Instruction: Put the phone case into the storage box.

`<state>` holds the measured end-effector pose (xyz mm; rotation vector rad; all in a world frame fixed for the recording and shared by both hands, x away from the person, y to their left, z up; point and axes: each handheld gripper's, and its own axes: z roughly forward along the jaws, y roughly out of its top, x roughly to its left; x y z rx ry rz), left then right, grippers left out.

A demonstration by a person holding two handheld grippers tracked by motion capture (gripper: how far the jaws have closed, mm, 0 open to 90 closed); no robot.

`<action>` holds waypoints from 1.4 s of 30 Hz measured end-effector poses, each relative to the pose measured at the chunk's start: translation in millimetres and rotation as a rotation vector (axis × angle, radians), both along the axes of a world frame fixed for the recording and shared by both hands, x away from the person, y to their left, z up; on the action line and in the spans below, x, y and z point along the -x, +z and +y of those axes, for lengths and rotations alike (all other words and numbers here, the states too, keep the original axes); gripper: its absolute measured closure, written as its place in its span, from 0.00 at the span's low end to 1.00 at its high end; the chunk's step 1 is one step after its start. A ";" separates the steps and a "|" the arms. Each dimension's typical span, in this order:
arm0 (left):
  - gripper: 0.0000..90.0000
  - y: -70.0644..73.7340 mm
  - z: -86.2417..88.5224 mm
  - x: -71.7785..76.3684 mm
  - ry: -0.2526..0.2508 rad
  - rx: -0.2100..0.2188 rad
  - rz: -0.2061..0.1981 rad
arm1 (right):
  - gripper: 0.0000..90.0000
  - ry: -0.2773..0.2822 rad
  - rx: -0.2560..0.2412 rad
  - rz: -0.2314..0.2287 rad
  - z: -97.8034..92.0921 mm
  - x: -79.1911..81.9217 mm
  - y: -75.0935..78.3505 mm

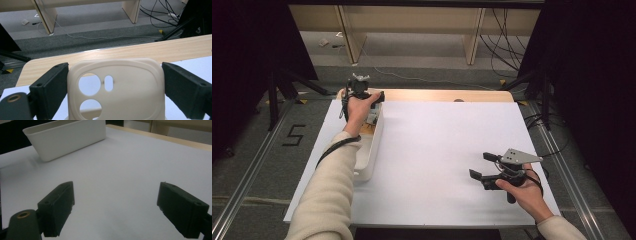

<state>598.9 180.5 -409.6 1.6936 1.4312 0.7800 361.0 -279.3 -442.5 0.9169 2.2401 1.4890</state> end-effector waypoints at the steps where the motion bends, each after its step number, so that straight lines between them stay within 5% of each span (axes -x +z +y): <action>1: 0.11 0.0 0.0 0.0 0.000 0.000 0.000 | 0.17 0.001 0.000 -0.001 -0.1 0.0 0.1; 42: 0.07 -1.8 1.0 1.8 -0.006 0.003 0.057 | 0.17 -0.001 -0.002 0.000 0.3 0.0 0.1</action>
